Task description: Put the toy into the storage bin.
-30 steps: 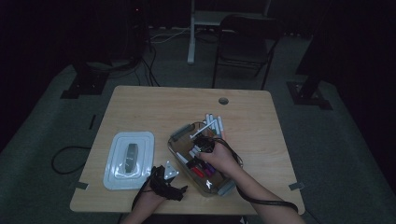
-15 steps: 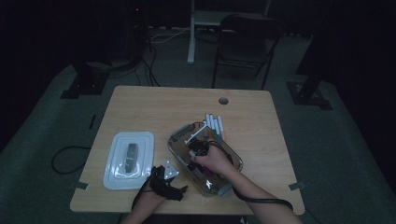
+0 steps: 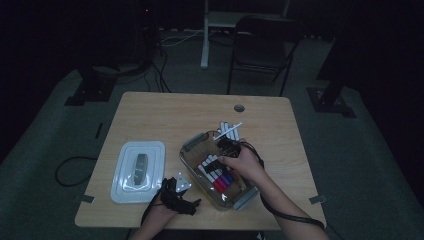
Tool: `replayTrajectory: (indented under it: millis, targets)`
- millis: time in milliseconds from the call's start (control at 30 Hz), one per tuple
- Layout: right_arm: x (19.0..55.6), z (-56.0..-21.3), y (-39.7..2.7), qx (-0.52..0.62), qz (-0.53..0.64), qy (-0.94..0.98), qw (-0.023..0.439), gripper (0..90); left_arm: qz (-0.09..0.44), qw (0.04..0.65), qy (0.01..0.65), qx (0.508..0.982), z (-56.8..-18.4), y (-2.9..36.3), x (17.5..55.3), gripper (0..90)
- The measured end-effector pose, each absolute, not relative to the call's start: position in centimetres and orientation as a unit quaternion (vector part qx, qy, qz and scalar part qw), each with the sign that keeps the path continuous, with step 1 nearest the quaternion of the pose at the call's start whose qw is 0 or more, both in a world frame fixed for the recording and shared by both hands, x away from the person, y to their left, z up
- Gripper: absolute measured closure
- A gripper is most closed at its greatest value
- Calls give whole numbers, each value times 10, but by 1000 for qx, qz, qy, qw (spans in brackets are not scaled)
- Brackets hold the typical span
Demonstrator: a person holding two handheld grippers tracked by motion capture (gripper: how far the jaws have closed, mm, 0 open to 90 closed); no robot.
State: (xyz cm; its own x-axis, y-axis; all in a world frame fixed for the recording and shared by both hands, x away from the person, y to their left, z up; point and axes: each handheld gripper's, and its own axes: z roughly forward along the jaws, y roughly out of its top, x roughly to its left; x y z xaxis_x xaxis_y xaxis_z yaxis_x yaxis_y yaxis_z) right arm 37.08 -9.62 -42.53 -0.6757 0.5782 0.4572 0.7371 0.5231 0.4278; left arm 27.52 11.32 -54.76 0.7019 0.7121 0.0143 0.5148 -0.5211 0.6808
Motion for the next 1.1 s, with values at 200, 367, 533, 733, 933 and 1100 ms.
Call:
replayTrajectory:
  millis: [200, 367, 533, 733, 933, 1100]
  targets:
    - [369, -402, -130, -385, -369, -839, 109, 507, 147, 335, 357, 860, -548, 113, 275, 5]
    - [374, -392, -158, -395, -412, -816, 90, 443, 147, 335, 357, 859, -548, 113, 275, 4]
    - [382, -386, -183, -418, -422, -803, 41, 410, 147, 335, 357, 860, -548, 113, 275, 5]
    - [404, -398, -209, -475, -408, -780, -12, 417, 148, 336, 357, 859, -548, 113, 275, 4]
    - [431, -430, -219, -516, -379, -768, -27, 444, 148, 336, 357, 859, -548, 113, 275, 5]
    - [450, -451, -214, -531, -348, -771, -43, 455, 148, 336, 357, 859, -548, 113, 275, 4]
